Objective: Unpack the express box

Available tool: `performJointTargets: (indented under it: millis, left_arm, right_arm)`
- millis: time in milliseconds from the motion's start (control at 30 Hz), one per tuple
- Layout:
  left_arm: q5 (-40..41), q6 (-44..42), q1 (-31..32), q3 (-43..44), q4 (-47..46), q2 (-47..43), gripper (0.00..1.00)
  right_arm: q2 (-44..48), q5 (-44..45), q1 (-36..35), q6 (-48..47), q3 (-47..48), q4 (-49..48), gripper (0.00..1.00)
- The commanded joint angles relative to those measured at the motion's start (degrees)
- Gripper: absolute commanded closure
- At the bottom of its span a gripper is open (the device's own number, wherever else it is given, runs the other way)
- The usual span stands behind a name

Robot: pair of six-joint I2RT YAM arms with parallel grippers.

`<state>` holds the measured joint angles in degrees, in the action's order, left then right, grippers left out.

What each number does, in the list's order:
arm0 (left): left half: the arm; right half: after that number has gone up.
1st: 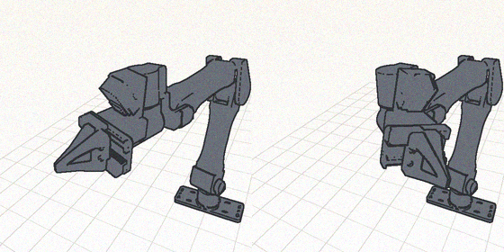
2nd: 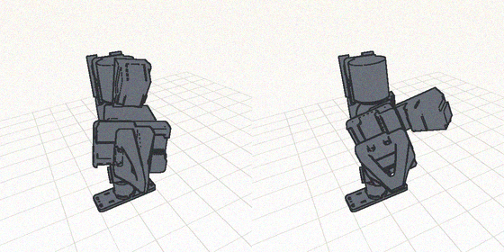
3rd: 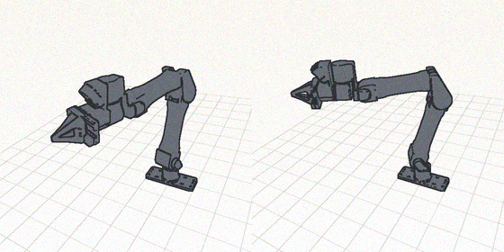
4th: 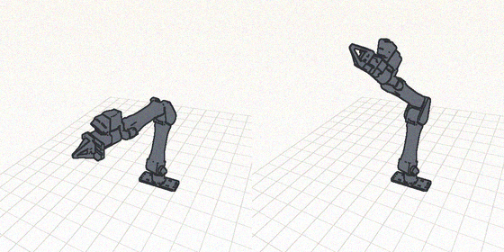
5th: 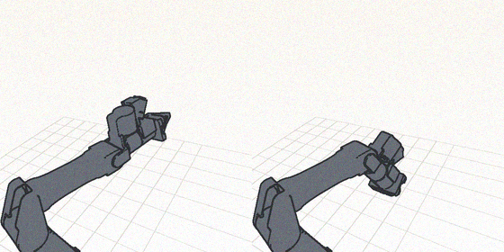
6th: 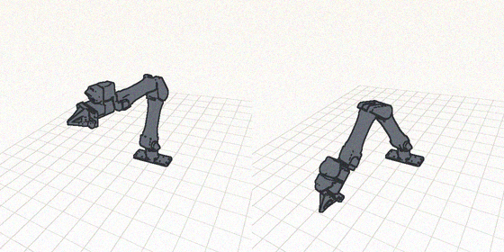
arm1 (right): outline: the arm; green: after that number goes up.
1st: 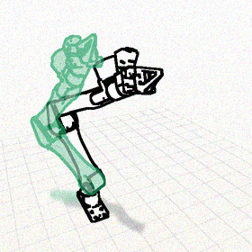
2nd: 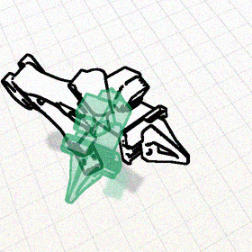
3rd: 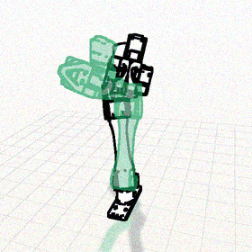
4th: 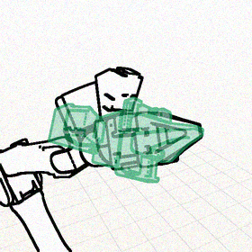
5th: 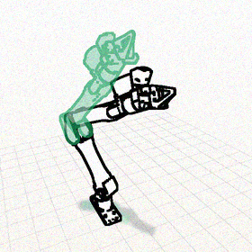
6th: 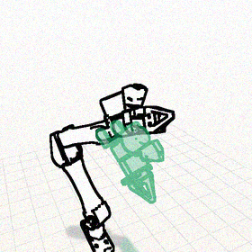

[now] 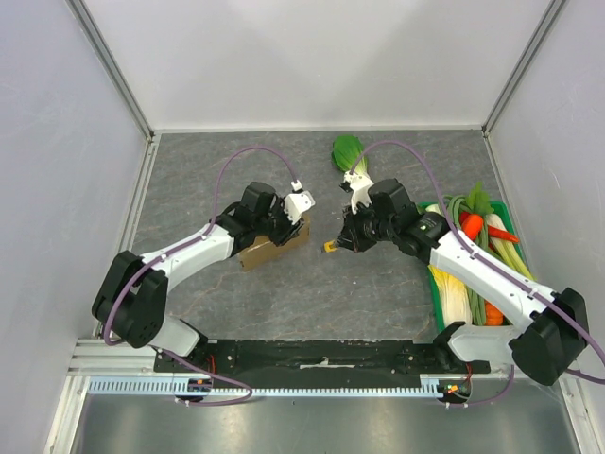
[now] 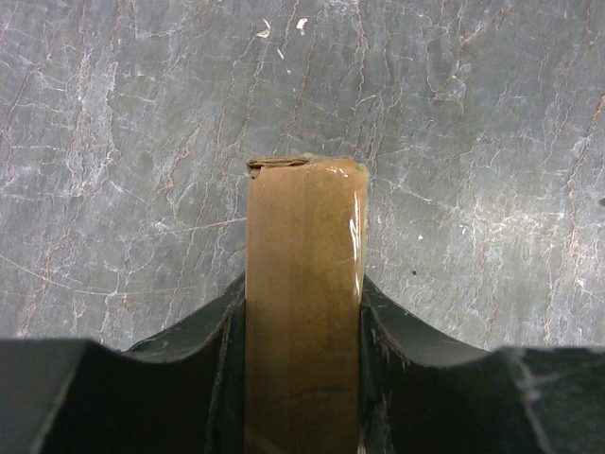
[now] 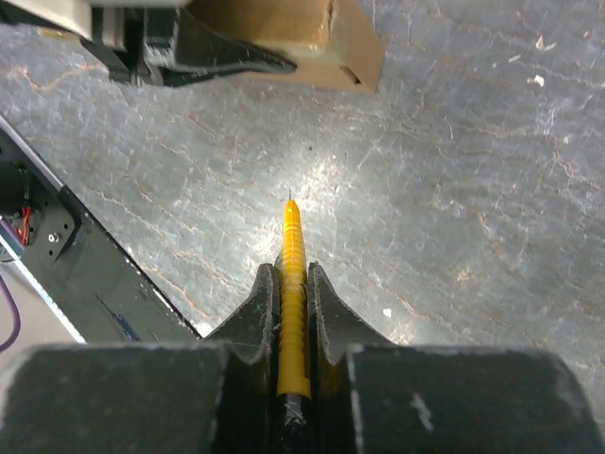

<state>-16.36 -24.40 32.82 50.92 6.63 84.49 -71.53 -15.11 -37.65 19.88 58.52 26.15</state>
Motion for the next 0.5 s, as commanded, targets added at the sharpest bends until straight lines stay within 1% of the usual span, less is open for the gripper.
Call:
performJointTargets:
  millis: [0, 100, 233, 367, 467]
  left_arm:
    - [1.6, 1.11, -0.56, -0.82, 4.0, 1.82, 0.96]
    - [-0.25, 0.24, -0.47, -1.52, 3.83, 0.86, 0.95]
    - [-2.01, -1.17, -0.39, -3.63, 2.78, -1.34, 0.94]
    - [-1.66, -2.4, 0.14, -5.74, 1.98, -3.8, 0.95]
    - [-1.48, -2.58, 0.76, -7.41, 1.19, -5.12, 0.95]
  right_arm:
    - [2.01, 0.25, 0.03, -1.07, 2.39, 3.56, 1.0]
    - [2.36, 4.55, -0.06, 0.33, 2.56, 1.28, 1.0]
    - [2.71, 10.44, 0.21, 3.58, 2.04, -6.44, 1.0]
    - [1.57, 11.86, 0.56, 6.13, 1.68, -13.04, 1.0]
    - [-0.27, 10.2, 0.82, 6.93, 2.29, -16.83, 1.0]
